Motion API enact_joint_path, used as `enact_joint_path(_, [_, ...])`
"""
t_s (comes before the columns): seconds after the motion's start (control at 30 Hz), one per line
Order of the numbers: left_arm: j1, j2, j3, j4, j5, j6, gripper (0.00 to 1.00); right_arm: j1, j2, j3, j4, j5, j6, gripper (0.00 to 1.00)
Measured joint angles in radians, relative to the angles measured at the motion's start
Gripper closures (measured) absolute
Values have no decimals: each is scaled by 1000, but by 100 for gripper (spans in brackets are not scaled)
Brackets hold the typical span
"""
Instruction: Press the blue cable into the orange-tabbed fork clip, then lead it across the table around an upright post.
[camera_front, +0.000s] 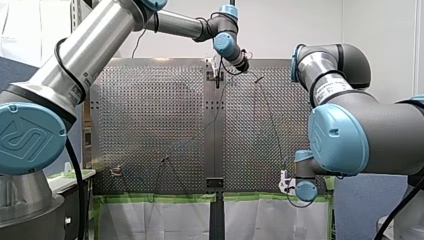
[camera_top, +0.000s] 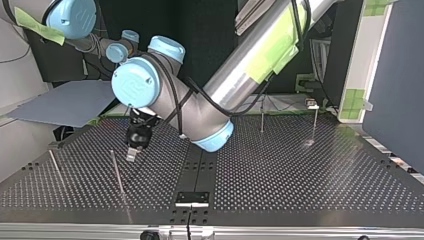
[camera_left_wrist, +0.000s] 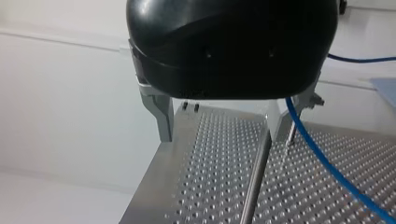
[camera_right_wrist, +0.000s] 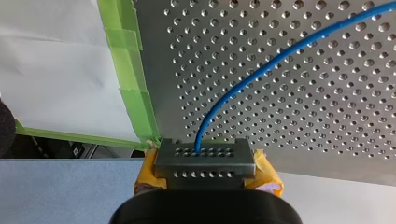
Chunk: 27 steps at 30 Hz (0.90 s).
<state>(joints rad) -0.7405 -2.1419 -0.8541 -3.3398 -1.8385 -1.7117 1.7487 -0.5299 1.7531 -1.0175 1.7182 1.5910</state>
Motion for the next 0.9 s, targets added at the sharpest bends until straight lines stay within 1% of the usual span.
enact_joint_path(0.13, [0, 0, 0, 1, 41, 19, 0, 1, 0, -2, 0, 0, 0, 100])
enact_joint_path(0.23, [-1, 0, 0, 0, 71, 25, 0, 2, 0, -2, -1, 0, 0, 100])
enact_joint_path(0.37, [-1, 0, 0, -3, 90, 34, 0, 2, 0, -3, -1, 0, 0, 100])
enact_joint_path(0.67, [-1, 0, 0, -5, 90, 37, 0, 2, 0, -3, 0, -5, 1, 100])
enact_joint_path(0.9, [-3, 0, 0, -12, 54, 31, 0, 2, 0, -3, 3, -7, 0, 100])
